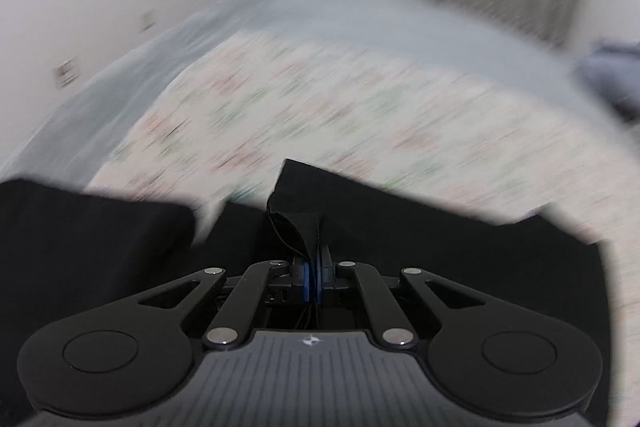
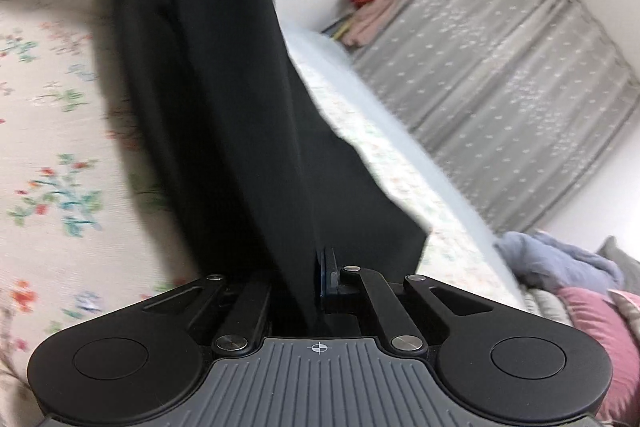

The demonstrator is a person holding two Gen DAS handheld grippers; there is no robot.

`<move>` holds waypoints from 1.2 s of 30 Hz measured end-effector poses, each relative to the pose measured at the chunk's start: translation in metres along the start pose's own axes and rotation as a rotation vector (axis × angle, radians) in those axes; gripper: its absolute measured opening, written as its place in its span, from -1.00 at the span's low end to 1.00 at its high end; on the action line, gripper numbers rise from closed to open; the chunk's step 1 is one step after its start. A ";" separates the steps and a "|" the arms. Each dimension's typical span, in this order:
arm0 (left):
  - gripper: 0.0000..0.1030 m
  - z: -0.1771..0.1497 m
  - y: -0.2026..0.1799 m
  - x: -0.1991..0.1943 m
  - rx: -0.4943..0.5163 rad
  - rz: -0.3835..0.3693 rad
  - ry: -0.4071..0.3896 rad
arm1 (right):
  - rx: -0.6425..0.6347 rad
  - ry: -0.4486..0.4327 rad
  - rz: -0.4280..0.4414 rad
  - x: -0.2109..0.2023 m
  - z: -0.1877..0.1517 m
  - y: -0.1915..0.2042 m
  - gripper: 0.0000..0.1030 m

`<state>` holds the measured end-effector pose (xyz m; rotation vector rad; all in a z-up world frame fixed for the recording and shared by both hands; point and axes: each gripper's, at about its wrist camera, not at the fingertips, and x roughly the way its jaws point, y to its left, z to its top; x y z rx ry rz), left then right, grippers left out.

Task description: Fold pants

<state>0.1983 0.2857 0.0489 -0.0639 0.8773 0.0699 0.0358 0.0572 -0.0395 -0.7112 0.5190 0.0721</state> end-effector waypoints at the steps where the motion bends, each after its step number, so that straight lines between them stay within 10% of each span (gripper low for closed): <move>1: -0.63 -0.007 0.007 0.013 -0.009 0.019 0.032 | -0.020 -0.003 0.003 -0.001 0.000 0.003 -0.97; 16: -0.54 -0.009 -0.008 0.050 0.180 0.216 0.002 | -0.129 -0.008 0.017 -0.015 -0.006 0.028 -0.80; 19: -0.38 -0.016 -0.019 0.049 0.259 0.287 -0.018 | -0.106 0.001 0.085 -0.024 -0.007 0.017 -0.74; 23: 0.48 -0.010 -0.014 0.037 0.297 0.377 -0.049 | 0.100 -0.006 0.407 -0.046 -0.008 -0.048 -0.41; 26: 0.48 -0.007 0.000 0.011 0.197 0.336 -0.086 | 0.435 0.000 0.574 -0.040 -0.023 -0.121 -0.27; 30: 0.48 -0.015 -0.019 -0.032 0.119 0.281 -0.158 | 0.699 0.051 0.530 -0.009 -0.054 -0.168 -0.27; 33: 0.48 -0.032 -0.060 -0.052 0.151 0.115 -0.177 | 0.850 0.085 0.599 0.015 -0.070 -0.167 -0.94; 36: 0.47 -0.055 -0.119 -0.054 0.248 -0.090 -0.092 | 0.832 0.057 0.609 0.016 -0.065 -0.152 -1.00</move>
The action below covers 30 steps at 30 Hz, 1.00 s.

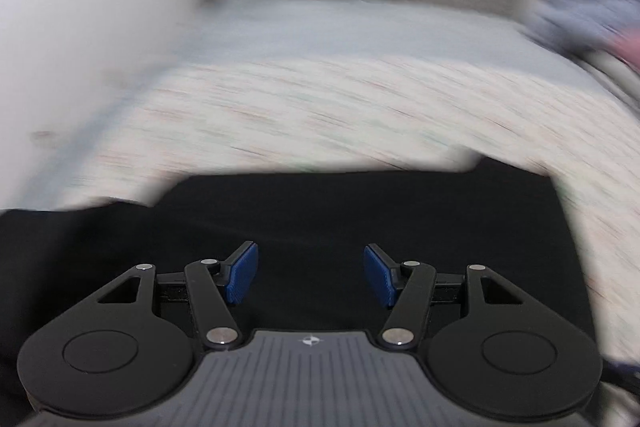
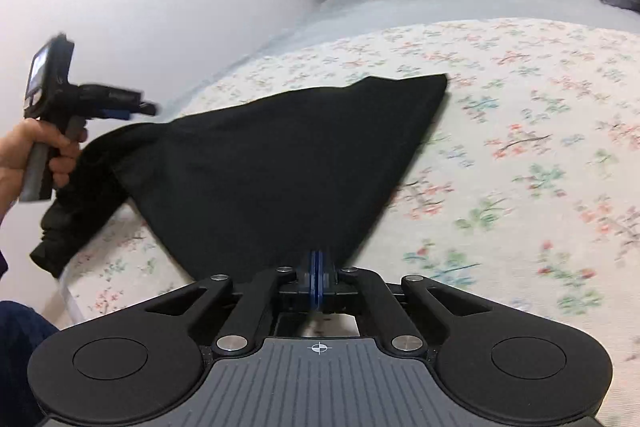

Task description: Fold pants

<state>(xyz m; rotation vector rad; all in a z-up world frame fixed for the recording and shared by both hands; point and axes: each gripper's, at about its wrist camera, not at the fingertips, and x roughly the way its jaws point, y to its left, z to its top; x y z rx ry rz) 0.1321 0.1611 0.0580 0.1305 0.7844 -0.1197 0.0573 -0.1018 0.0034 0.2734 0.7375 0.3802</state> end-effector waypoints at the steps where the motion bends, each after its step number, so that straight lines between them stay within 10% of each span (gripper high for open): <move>1: 0.47 -0.004 -0.025 0.002 0.050 -0.037 0.022 | -0.033 -0.002 -0.015 0.003 0.001 0.006 -1.00; 8: 0.46 -0.037 -0.105 0.038 0.096 -0.107 0.182 | -0.150 0.090 -0.085 0.013 -0.019 0.030 -1.00; 21: 0.47 -0.059 -0.111 0.030 -0.016 -0.022 0.116 | -0.181 0.103 -0.061 0.001 -0.026 0.037 -0.98; 26: 0.47 -0.060 -0.110 0.033 -0.017 -0.033 0.110 | -0.106 0.038 -0.039 -0.001 -0.025 0.034 -0.81; 30: 0.47 -0.061 -0.105 0.034 -0.015 -0.048 0.106 | 0.186 0.047 0.021 0.006 -0.026 0.000 -0.69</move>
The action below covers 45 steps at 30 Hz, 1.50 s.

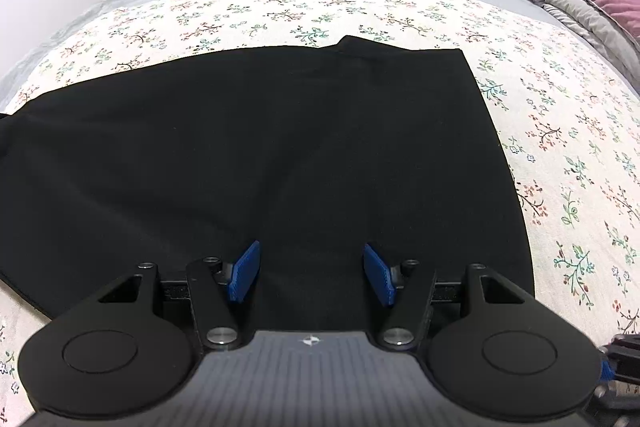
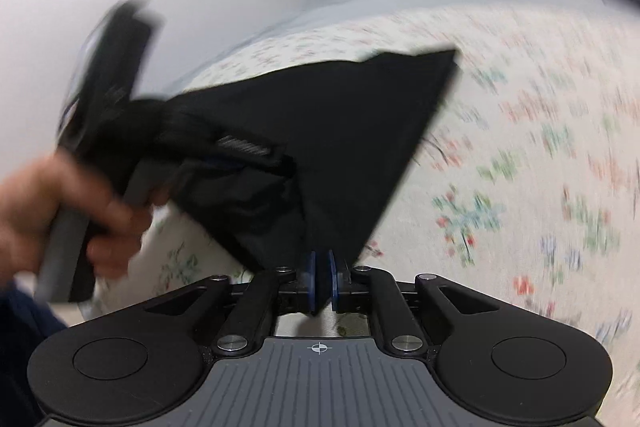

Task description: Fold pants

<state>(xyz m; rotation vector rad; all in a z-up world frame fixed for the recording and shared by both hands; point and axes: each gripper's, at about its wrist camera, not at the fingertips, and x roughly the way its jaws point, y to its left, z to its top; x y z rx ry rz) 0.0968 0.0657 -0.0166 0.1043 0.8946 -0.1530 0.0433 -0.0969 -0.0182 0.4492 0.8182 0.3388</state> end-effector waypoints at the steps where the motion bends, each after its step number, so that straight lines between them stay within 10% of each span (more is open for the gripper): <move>1: 0.47 0.000 0.001 0.000 0.000 -0.004 -0.001 | 0.083 0.005 0.036 0.001 0.000 -0.011 -0.60; 9: 0.47 -0.004 0.004 -0.004 0.001 -0.011 -0.010 | 0.406 0.027 0.166 0.008 -0.002 -0.050 -0.57; 39: 0.48 -0.013 0.006 -0.011 0.047 -0.033 -0.023 | 0.476 0.035 0.260 0.003 -0.012 -0.050 -0.36; 45: 0.49 -0.016 0.001 -0.012 0.076 -0.016 -0.033 | 0.591 -0.020 0.256 0.009 -0.023 -0.057 -0.78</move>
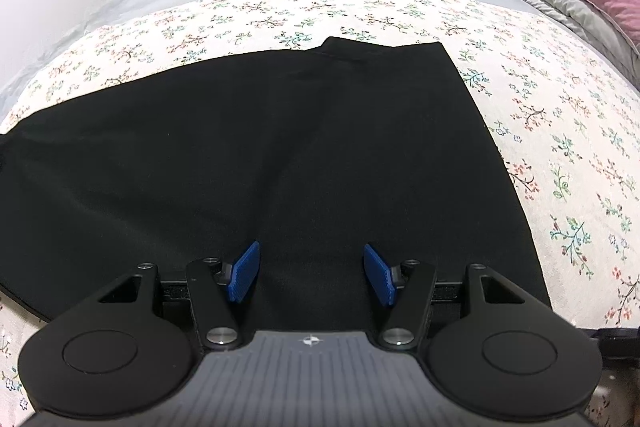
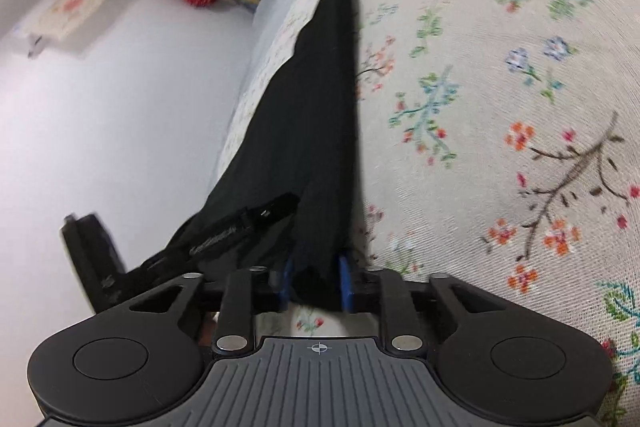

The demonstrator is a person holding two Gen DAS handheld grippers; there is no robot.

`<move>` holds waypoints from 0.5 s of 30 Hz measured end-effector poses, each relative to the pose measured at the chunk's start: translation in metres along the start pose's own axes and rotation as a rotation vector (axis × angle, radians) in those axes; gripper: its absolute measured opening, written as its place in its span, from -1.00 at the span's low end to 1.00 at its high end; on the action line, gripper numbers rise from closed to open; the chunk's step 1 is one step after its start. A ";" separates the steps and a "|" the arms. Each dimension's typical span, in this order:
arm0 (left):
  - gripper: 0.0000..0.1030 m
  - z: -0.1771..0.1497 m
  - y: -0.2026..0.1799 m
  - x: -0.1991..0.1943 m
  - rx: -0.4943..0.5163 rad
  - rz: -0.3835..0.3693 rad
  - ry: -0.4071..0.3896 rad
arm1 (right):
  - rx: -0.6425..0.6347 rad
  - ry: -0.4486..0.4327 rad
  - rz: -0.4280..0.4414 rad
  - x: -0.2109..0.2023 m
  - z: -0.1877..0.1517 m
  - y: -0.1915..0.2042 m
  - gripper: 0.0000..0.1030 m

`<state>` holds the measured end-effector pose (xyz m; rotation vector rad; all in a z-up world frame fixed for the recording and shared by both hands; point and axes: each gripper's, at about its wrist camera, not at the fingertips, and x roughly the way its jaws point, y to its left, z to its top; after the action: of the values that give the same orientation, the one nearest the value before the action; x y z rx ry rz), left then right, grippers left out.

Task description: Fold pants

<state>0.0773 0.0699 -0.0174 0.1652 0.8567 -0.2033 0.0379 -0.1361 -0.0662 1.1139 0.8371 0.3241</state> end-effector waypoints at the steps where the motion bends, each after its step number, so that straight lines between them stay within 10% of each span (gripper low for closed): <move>1: 0.49 -0.001 -0.001 0.000 0.004 0.003 -0.001 | 0.001 -0.014 -0.006 0.000 -0.001 0.000 -0.78; 15: 0.50 0.039 -0.061 -0.014 0.158 0.045 -0.091 | -0.164 -0.064 -0.140 0.002 -0.018 0.026 -0.95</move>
<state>0.0825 0.0038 0.0143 0.3209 0.7455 -0.2345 0.0300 -0.1116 -0.0472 0.9039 0.8117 0.2348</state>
